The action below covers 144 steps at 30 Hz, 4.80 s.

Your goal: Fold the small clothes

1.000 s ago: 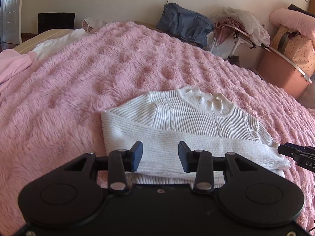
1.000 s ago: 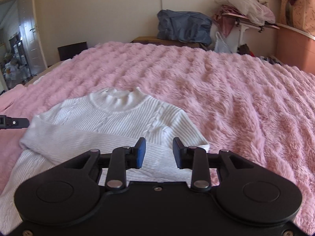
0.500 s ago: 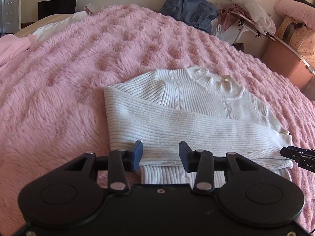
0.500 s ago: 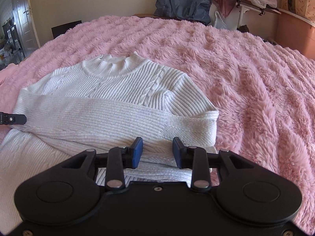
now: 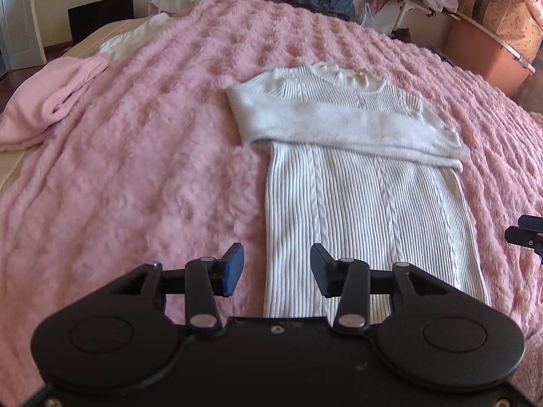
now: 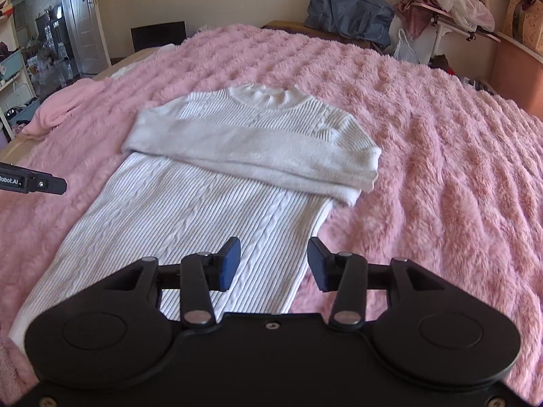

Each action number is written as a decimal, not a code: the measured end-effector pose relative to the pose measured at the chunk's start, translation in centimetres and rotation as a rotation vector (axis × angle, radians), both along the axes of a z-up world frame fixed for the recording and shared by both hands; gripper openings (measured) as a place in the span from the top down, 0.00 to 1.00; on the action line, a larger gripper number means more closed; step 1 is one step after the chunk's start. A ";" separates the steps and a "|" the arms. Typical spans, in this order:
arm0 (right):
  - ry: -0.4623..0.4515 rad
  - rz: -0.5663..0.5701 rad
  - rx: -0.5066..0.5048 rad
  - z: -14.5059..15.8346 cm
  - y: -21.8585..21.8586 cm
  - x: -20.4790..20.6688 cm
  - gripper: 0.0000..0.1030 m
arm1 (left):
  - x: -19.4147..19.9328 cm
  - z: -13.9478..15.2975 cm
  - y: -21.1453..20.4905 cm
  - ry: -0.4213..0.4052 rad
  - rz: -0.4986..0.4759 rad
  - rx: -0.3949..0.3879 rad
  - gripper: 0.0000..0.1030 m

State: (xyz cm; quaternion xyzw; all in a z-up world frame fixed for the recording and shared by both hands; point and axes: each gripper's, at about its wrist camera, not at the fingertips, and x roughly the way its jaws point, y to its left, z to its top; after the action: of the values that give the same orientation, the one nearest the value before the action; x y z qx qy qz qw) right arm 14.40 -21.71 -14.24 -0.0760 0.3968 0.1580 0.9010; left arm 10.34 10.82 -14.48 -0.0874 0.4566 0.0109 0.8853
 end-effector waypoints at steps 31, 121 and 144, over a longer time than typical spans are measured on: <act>0.333 -0.111 0.040 -7.9 -0.6 -11.1 0.68 | -7.9 -7.6 -1.0 0.291 -0.036 -0.136 0.78; 0.085 0.011 0.093 -3.8 2.3 24.9 0.66 | 33.7 -5.2 1.4 0.188 -0.289 -0.330 0.64; 0.028 -0.126 0.174 -2.4 0.9 26.7 0.66 | 34.1 -2.2 3.0 -0.013 -0.205 -0.279 0.64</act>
State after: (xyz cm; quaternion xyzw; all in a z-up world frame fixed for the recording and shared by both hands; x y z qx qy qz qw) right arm 41.13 -20.82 -16.67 0.0297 0.3982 0.1360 0.9067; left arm 44.48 13.78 -16.64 -0.1626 0.4543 -0.1438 0.8640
